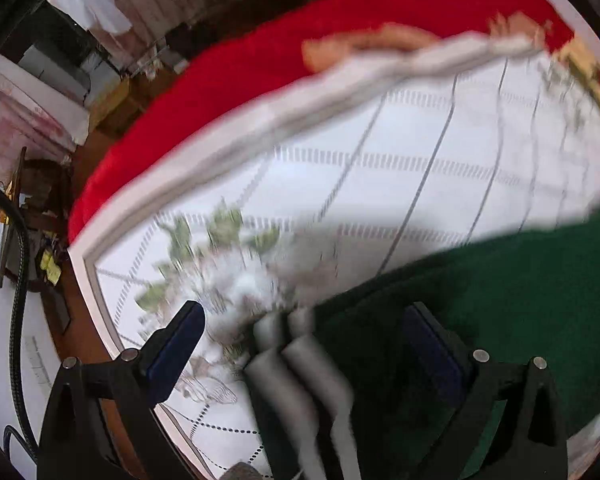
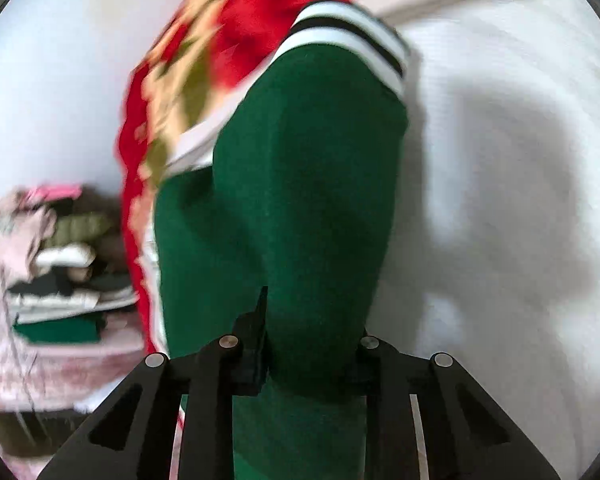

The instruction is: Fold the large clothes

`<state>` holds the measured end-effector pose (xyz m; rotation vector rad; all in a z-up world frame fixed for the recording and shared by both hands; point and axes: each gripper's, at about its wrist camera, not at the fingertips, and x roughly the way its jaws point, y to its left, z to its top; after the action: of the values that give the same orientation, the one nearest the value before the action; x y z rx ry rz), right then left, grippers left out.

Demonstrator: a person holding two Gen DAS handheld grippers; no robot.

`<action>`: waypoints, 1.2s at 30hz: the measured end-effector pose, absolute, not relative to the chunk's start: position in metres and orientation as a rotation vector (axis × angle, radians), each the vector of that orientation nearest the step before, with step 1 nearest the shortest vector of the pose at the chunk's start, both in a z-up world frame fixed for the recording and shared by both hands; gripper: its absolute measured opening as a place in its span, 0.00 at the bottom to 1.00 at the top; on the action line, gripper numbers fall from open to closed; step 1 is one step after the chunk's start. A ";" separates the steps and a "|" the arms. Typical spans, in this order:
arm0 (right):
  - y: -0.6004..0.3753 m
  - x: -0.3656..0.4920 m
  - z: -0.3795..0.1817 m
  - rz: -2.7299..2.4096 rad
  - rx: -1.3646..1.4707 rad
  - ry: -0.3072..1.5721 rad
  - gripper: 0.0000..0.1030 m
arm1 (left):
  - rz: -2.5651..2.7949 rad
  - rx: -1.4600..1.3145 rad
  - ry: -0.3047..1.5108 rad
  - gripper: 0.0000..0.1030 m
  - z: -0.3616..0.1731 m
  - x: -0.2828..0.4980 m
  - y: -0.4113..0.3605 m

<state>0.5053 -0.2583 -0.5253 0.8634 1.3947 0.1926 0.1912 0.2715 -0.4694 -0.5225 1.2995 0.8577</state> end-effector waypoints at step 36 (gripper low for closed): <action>-0.311 0.324 -0.388 0.001 0.269 1.181 0.59 | 0.522 -0.524 1.232 0.09 -0.477 0.281 0.219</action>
<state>0.3238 -0.3111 -0.3884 0.2689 1.1809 0.0006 0.2810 0.2189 -0.4771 -0.5240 1.2322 0.5217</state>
